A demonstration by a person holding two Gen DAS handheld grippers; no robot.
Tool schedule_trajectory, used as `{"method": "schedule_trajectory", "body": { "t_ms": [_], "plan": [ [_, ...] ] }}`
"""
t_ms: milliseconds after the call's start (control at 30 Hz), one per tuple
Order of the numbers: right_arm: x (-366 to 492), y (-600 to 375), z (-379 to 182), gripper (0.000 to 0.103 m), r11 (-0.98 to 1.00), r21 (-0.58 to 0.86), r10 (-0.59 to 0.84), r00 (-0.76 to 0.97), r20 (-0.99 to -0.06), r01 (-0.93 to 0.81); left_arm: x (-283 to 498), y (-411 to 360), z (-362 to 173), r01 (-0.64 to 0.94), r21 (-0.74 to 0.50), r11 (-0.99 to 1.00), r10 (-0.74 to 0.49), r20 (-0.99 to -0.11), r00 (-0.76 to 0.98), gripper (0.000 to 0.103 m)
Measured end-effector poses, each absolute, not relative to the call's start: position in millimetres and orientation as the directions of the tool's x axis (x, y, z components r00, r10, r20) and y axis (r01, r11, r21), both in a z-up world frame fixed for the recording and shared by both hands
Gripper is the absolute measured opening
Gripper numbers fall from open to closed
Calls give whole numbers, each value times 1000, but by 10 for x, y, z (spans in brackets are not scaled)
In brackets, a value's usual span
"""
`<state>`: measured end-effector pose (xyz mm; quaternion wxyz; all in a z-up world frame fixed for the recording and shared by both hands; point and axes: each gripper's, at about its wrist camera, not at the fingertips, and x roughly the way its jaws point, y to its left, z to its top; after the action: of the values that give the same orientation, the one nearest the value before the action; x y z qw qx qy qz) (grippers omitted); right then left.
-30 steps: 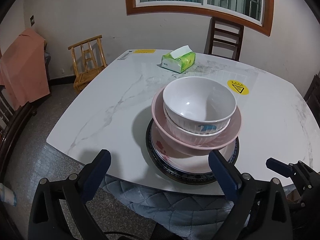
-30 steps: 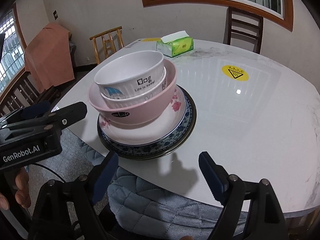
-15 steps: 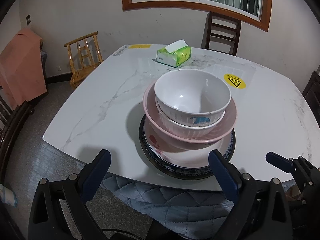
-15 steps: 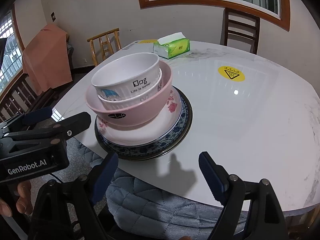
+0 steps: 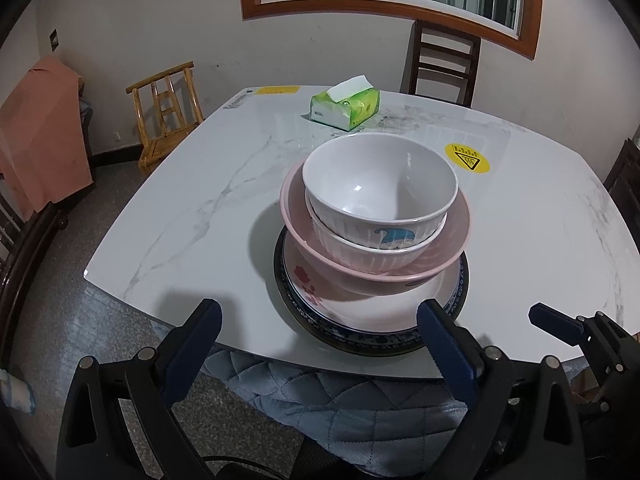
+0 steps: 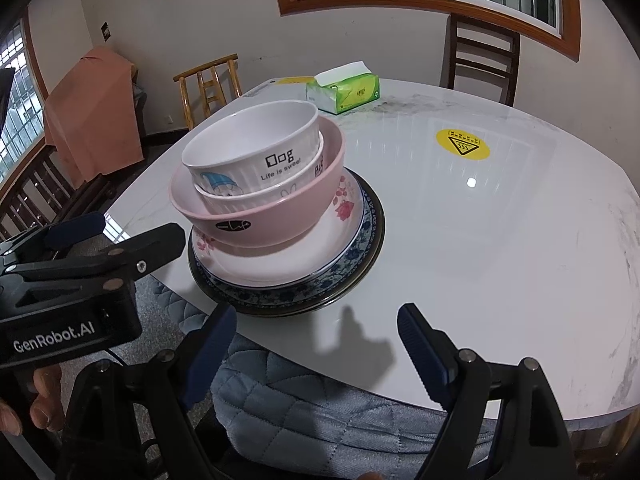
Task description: Organize plates and bowls
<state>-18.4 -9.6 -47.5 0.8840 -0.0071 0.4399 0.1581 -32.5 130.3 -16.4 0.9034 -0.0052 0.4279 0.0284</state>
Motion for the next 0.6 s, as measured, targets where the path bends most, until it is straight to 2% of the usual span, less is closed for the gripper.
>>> {"method": "schedule_trajectory", "body": {
  "t_ms": [600],
  "plan": [
    [-177,-91,-470,85,950,127,272,559,-783,-285,-339,1282,-176,-46,-5,999,26,-776,630,97]
  ]
}}
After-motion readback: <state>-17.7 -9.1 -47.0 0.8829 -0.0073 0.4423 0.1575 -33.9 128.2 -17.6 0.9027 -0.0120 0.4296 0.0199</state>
